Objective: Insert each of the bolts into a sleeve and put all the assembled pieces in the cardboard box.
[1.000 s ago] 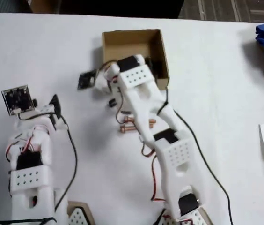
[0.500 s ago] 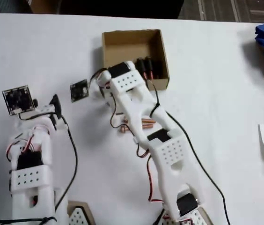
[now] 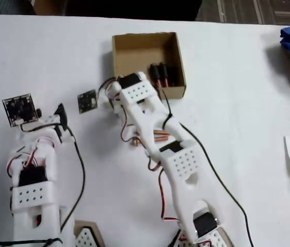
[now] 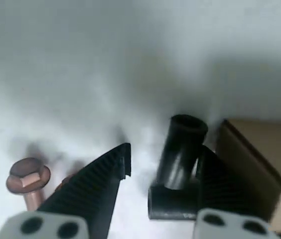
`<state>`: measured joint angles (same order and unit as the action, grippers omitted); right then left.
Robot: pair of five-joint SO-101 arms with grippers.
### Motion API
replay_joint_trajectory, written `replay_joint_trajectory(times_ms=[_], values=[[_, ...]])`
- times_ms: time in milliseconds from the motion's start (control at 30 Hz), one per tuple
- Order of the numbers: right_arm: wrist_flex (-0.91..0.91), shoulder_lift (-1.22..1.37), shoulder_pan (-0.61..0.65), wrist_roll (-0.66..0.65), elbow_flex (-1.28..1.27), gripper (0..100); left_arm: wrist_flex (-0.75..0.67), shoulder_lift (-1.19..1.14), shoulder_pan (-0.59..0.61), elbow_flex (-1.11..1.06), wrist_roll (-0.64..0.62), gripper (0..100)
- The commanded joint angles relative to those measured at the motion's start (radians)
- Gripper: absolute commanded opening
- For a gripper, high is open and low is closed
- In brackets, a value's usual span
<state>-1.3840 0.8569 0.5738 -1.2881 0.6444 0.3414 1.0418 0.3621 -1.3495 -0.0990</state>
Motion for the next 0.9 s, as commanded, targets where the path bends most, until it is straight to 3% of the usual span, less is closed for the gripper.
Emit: replay_joint_trajectory(times_ms=[0,267,467,567,867], values=[[0.008,0.004,0.015,-0.008,0.011,19.4,0.005,0.023,0.008,0.039,0.006,23],[0.010,0.005,0.018,0.017,0.018,19.4,0.005,0.023,0.008,0.039,0.003,23],[0.030,0.035,0.015,0.279,0.100,15.6,0.002,0.023,0.008,0.039,0.003,23],[0.027,0.065,0.015,0.288,0.124,1.7,0.000,0.023,0.008,0.039,0.002,23],[-0.021,0.079,0.015,0.292,0.143,2.0,-0.002,0.023,0.008,0.041,0.003,23]])
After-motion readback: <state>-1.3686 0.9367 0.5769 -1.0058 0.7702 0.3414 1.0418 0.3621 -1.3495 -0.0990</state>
